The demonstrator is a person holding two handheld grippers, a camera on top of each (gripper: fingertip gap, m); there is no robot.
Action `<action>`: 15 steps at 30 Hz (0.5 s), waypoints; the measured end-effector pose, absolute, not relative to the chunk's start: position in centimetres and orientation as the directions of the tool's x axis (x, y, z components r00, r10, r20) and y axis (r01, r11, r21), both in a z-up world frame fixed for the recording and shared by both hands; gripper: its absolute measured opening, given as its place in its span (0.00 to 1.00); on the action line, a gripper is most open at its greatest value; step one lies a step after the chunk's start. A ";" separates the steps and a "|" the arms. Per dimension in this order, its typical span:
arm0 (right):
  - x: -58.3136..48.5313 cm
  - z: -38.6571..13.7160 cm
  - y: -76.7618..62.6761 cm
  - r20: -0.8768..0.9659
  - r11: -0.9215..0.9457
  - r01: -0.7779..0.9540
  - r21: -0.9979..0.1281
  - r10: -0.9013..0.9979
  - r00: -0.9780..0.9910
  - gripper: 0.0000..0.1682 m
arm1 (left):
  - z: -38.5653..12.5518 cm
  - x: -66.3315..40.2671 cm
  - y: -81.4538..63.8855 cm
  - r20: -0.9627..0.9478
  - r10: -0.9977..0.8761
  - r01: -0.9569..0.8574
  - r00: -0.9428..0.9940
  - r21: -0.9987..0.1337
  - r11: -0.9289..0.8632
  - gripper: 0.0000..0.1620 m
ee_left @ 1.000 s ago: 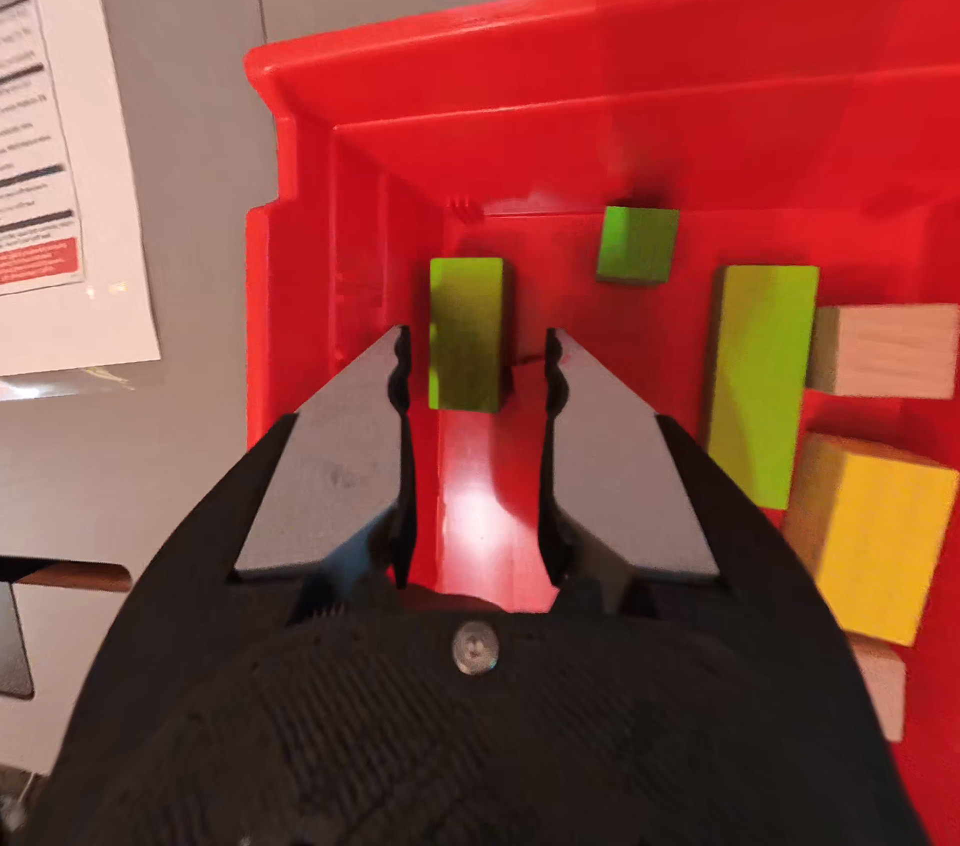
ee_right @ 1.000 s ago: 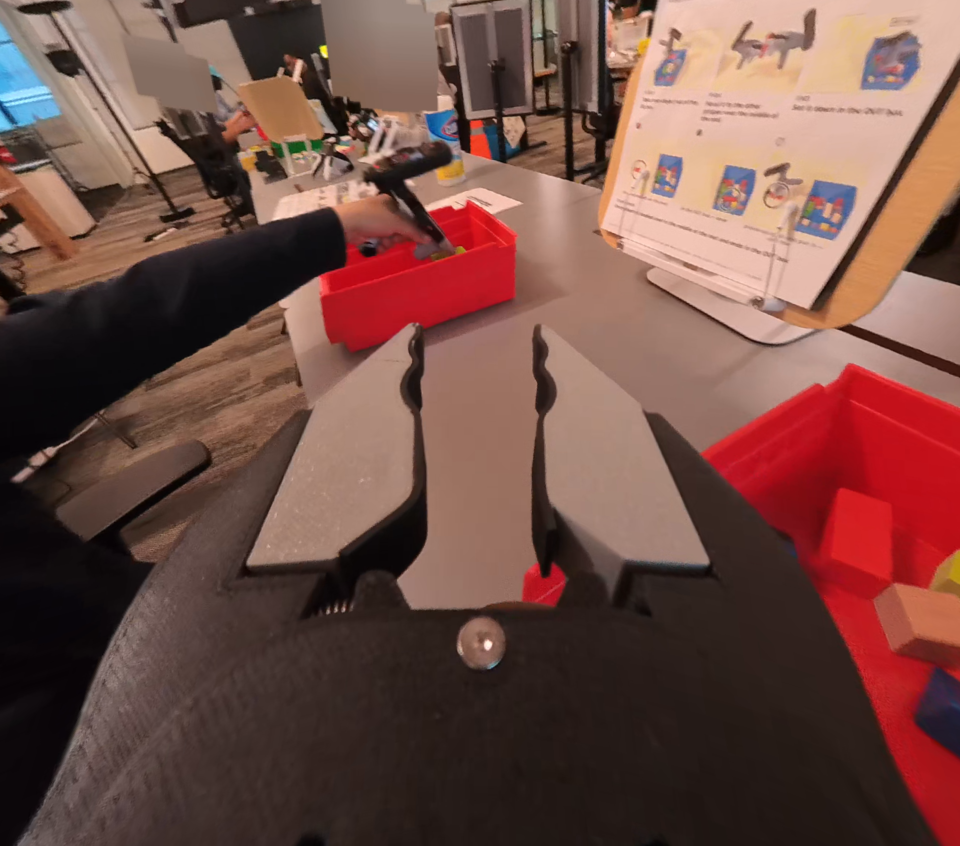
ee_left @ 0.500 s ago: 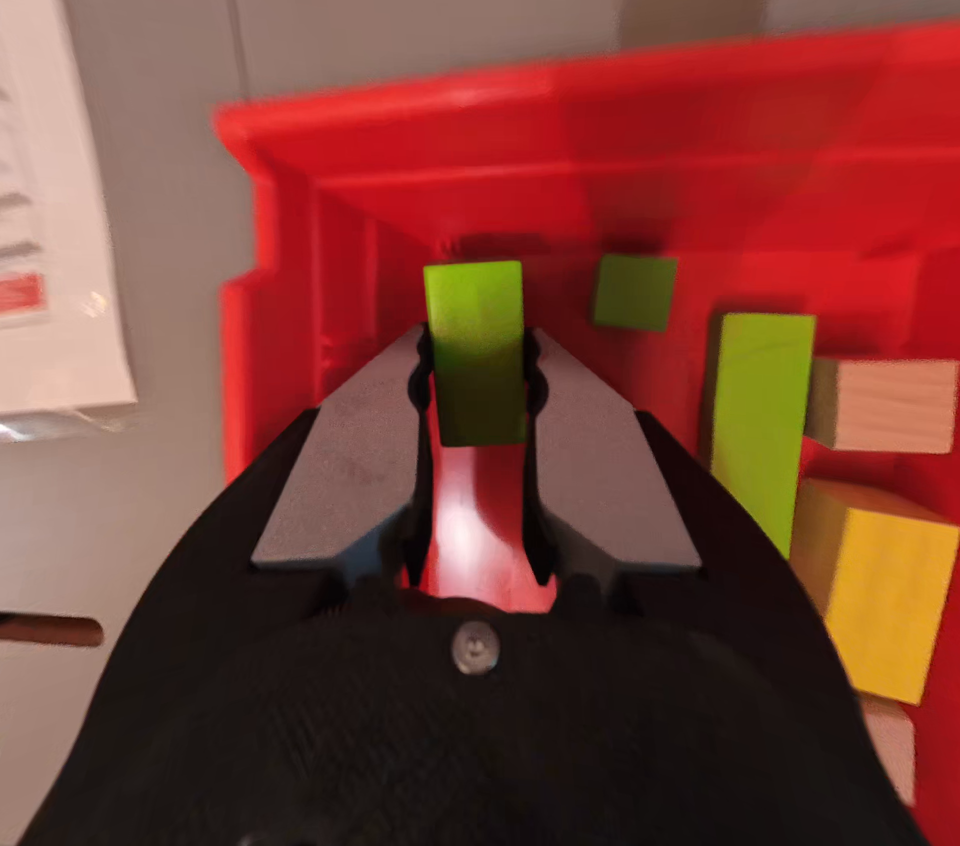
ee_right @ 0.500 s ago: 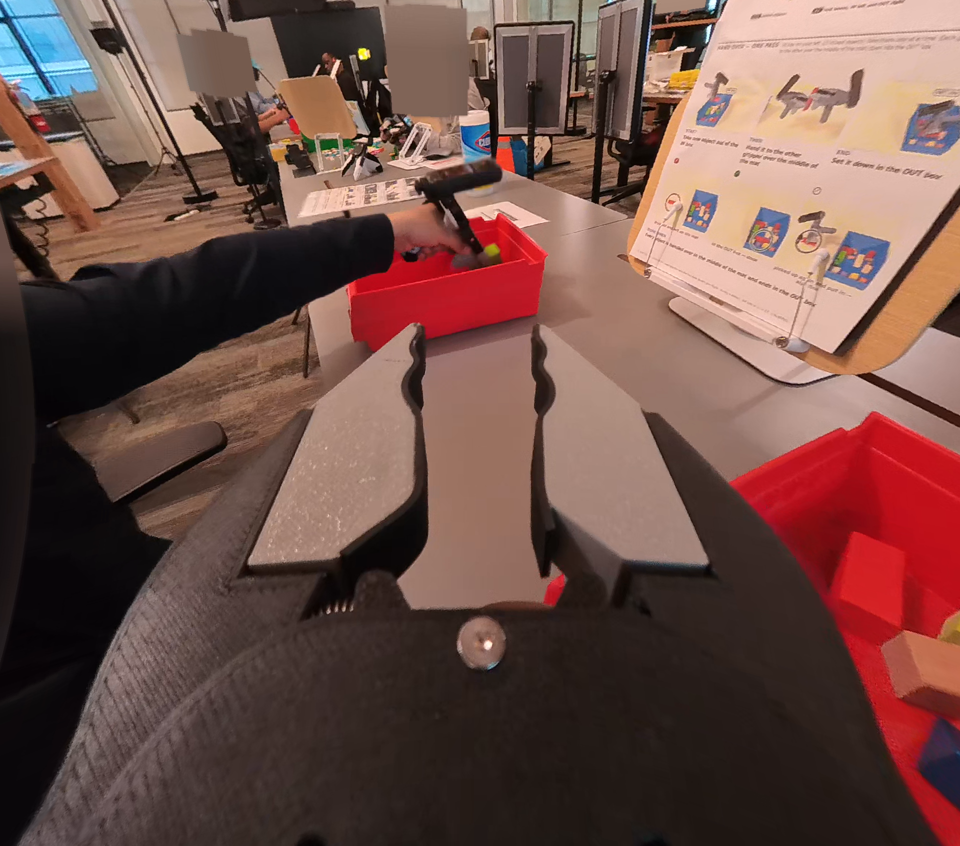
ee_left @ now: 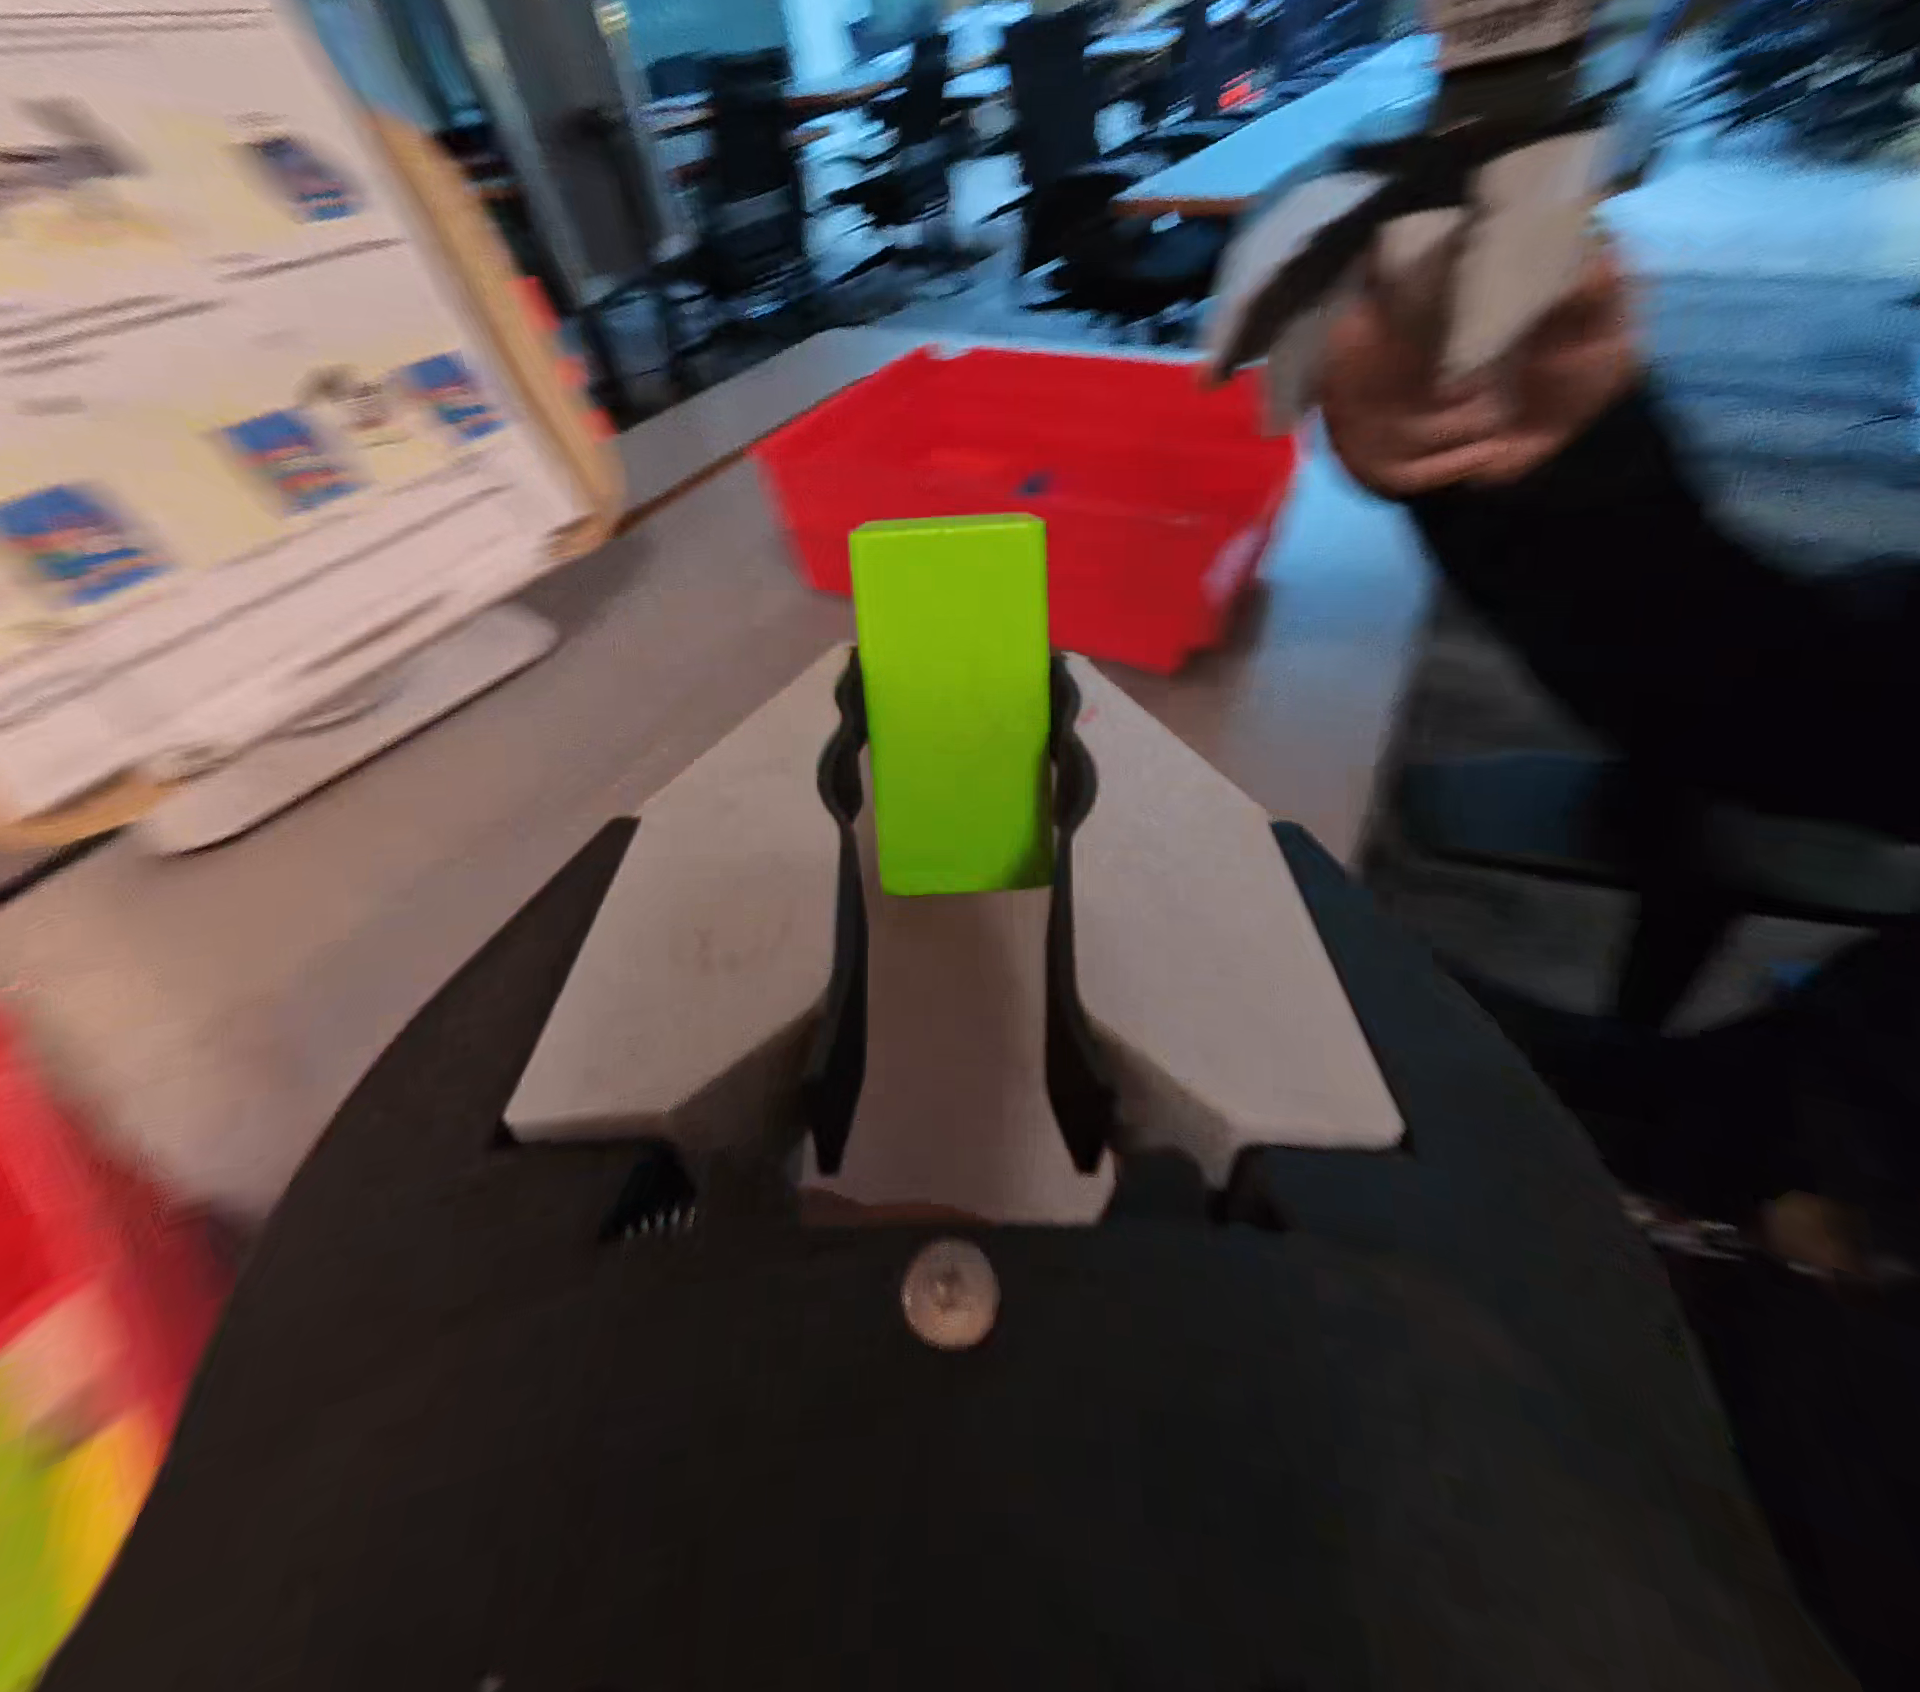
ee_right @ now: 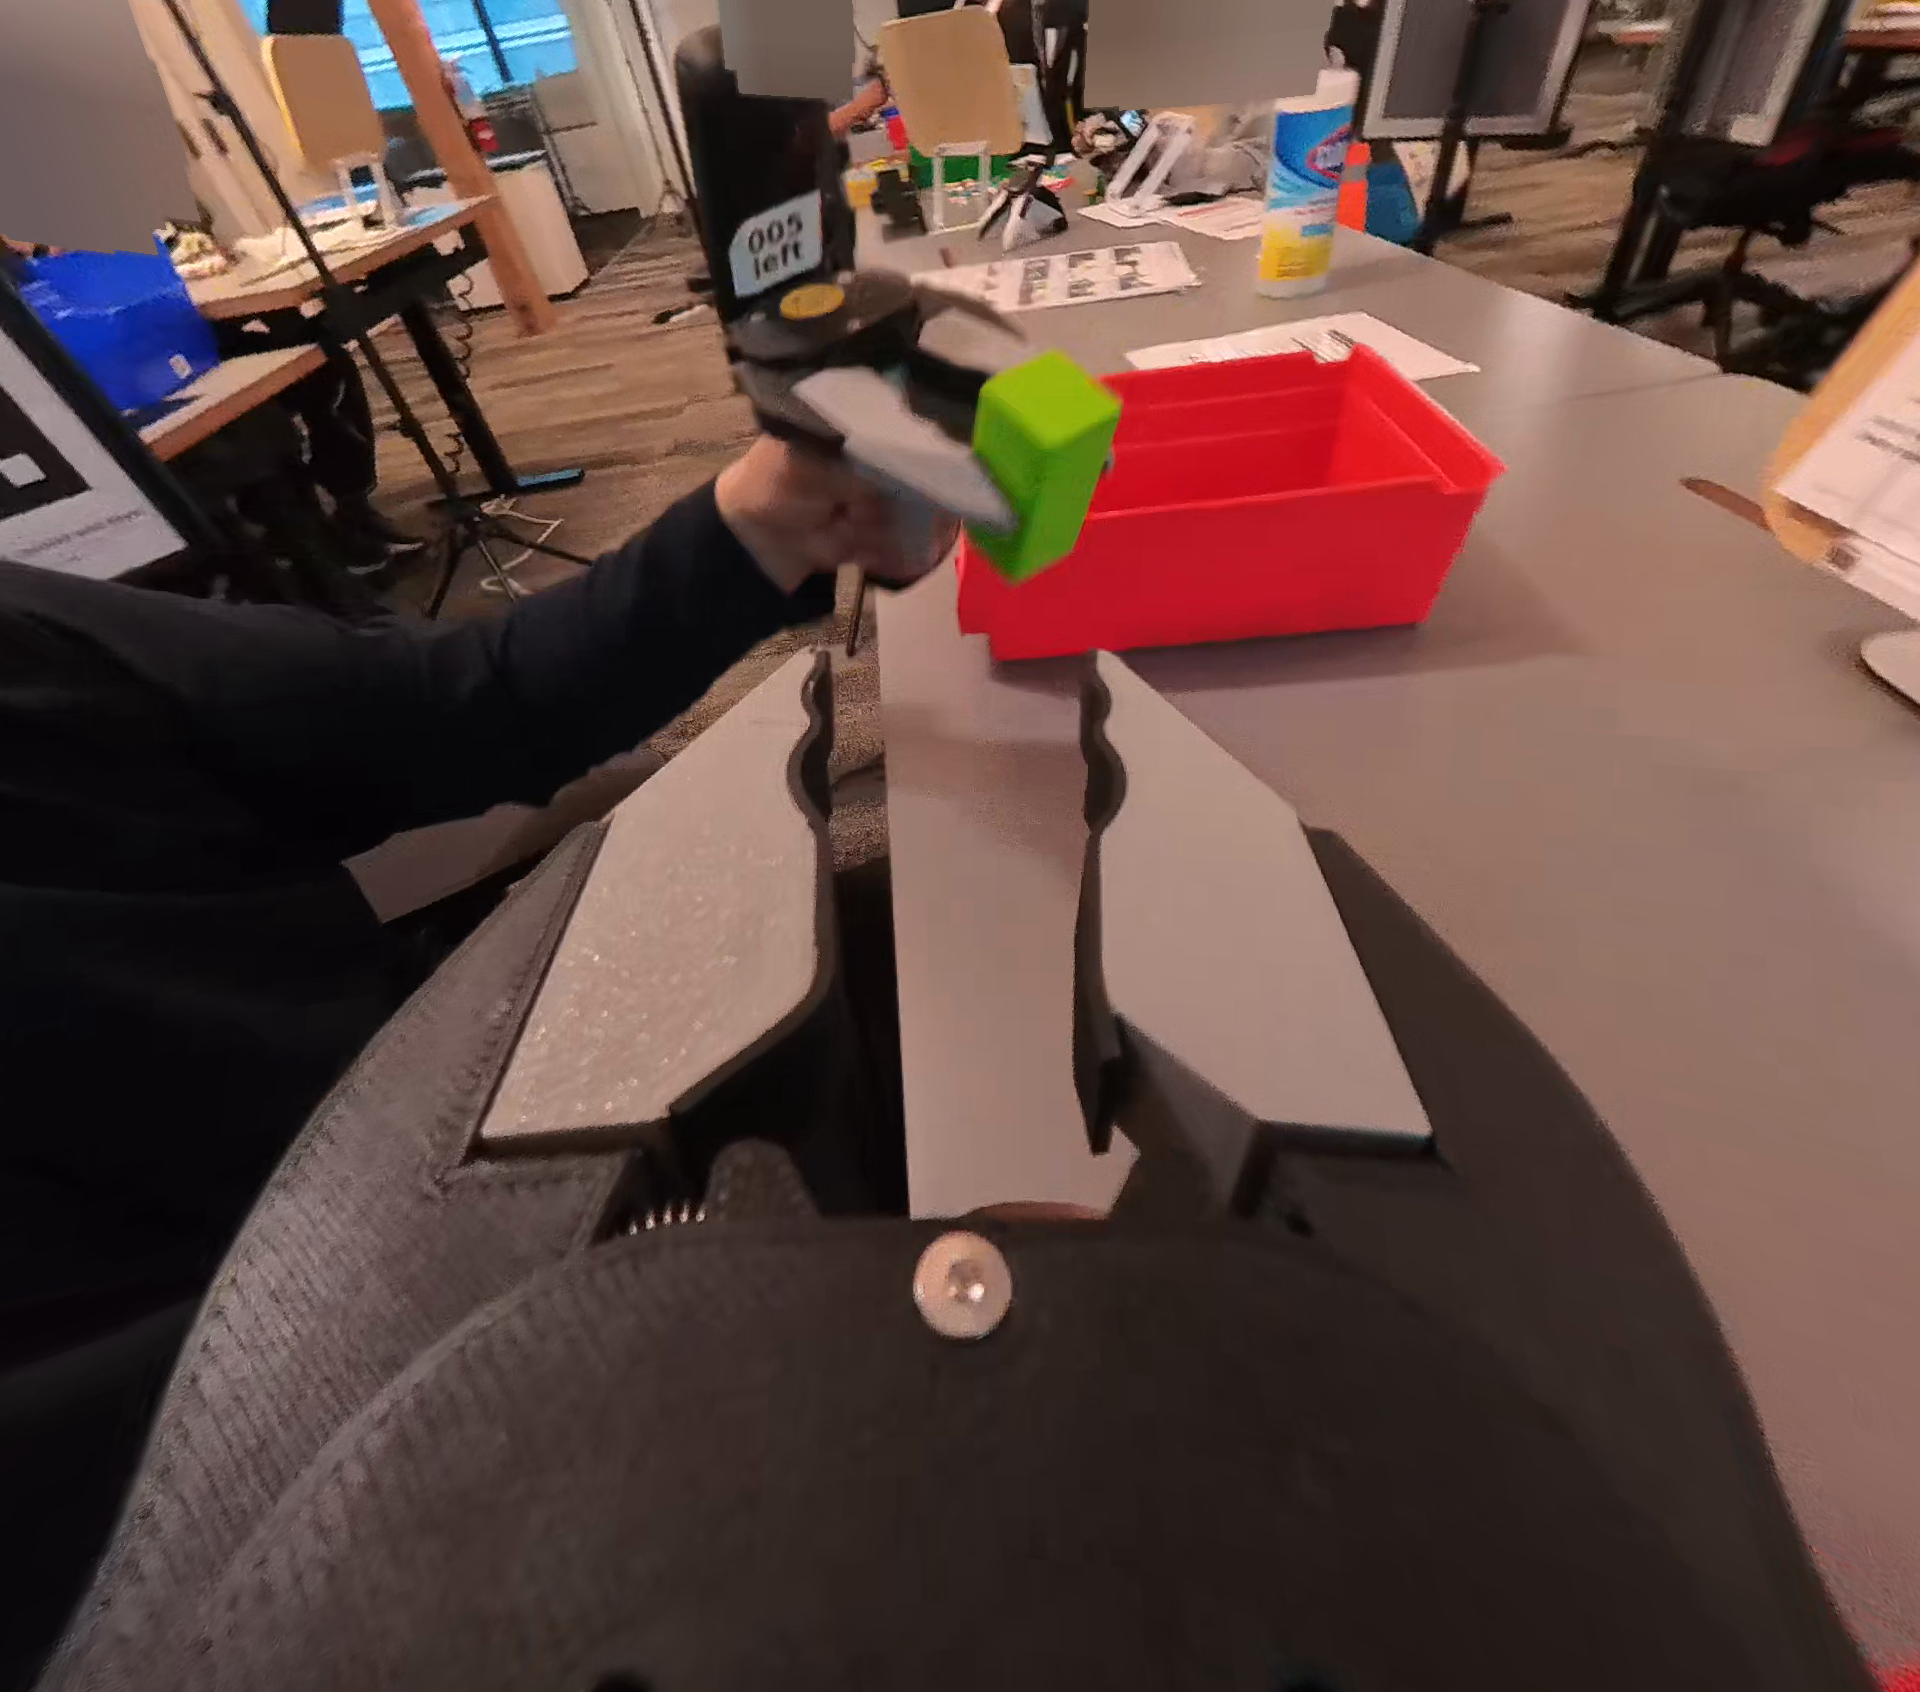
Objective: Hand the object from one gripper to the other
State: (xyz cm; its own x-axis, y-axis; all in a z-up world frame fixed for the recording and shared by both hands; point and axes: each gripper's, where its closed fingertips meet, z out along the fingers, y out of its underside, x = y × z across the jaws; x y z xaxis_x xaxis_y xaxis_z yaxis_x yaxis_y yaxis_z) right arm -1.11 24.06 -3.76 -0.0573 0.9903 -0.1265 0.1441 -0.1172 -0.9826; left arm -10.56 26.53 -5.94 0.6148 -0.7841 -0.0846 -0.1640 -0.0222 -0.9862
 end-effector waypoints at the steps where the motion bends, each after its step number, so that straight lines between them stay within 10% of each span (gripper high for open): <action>1: -1.8 -3.6 23.3 -0.121 -0.109 0.133 -0.985 0.990 -0.079 0.27 | -6.0 -8.7 24.9 -0.059 -0.820 -0.134 0.569 -0.991 -0.022 0.20; 15: -6.3 -4.0 18.1 -0.113 -0.092 0.107 -0.990 0.971 -0.212 0.29 | -4.8 -4.0 17.6 0.034 -0.940 0.023 0.338 -0.999 -0.028 0.20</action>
State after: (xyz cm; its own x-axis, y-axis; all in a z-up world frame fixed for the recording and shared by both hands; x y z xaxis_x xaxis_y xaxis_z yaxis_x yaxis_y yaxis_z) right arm -6.35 18.14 -3.99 -0.2119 0.9707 -0.1133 0.1065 -0.0923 -0.9900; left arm -3.96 17.57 -4.82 0.3382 -0.9404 0.0341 0.0230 -0.0280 -0.9993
